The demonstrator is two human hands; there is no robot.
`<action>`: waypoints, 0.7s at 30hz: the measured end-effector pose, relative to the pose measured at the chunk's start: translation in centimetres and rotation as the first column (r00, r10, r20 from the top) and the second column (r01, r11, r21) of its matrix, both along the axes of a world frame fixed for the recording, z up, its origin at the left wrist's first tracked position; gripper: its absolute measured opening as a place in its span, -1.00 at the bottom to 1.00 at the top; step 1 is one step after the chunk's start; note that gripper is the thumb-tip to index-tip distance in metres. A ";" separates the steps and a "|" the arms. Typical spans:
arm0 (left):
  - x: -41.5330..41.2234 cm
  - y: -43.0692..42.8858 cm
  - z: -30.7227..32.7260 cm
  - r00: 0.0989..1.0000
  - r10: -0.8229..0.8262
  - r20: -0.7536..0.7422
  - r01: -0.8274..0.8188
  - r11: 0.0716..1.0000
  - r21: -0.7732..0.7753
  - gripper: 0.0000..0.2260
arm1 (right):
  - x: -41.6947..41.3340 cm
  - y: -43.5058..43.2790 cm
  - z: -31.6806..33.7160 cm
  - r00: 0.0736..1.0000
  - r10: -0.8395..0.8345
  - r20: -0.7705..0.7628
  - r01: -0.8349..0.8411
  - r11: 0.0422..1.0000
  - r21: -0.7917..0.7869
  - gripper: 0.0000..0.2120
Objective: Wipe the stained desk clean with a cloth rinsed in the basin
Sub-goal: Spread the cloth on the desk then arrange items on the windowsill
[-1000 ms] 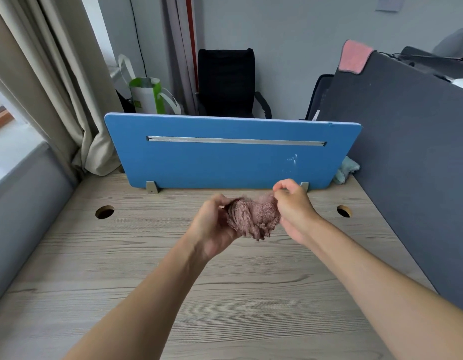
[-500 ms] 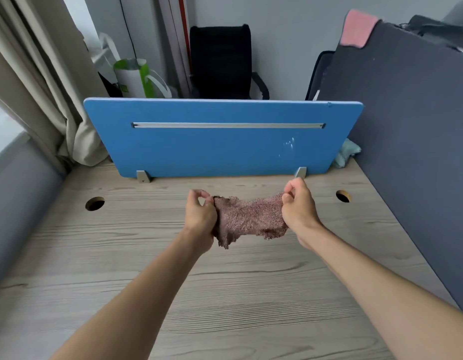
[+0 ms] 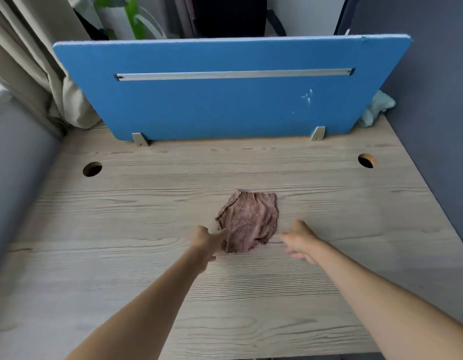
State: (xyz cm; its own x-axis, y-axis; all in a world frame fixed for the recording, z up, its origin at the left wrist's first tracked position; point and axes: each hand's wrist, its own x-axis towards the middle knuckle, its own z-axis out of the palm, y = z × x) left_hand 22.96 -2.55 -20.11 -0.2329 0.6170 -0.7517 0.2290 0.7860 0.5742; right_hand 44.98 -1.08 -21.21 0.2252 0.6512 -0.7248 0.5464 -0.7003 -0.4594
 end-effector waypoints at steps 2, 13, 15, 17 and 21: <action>1.0 -0.1 -1.1 0.997 0.008 -0.076 -0.006 0.999 0.035 -0.70 | -0.6 -0.4 -1.6 1.000 -0.020 -0.018 0.020 1.000 -0.025 -0.63; 2.1 0.8 -3.3 0.938 -0.031 -0.346 0.062 0.995 0.077 -0.89 | -4.4 -0.5 -4.8 0.987 -0.158 -0.020 0.159 0.987 0.013 -0.90; 1.8 0.9 -3.6 0.940 -0.067 -0.335 0.091 0.994 0.057 -0.78 | -4.7 -0.4 -4.3 0.976 -0.211 -0.048 0.212 0.977 -0.002 -0.87; 1.7 1.0 -3.5 0.926 -0.128 -0.356 0.141 0.990 0.010 -0.60 | -5.0 -0.2 -4.0 0.964 -0.254 -0.076 0.255 0.967 0.008 -0.86; 2.0 1.1 -3.2 0.937 -0.098 -0.336 0.111 0.994 0.020 -0.82 | -5.0 0.2 -3.8 0.930 -0.364 -0.054 0.367 0.925 0.102 -0.84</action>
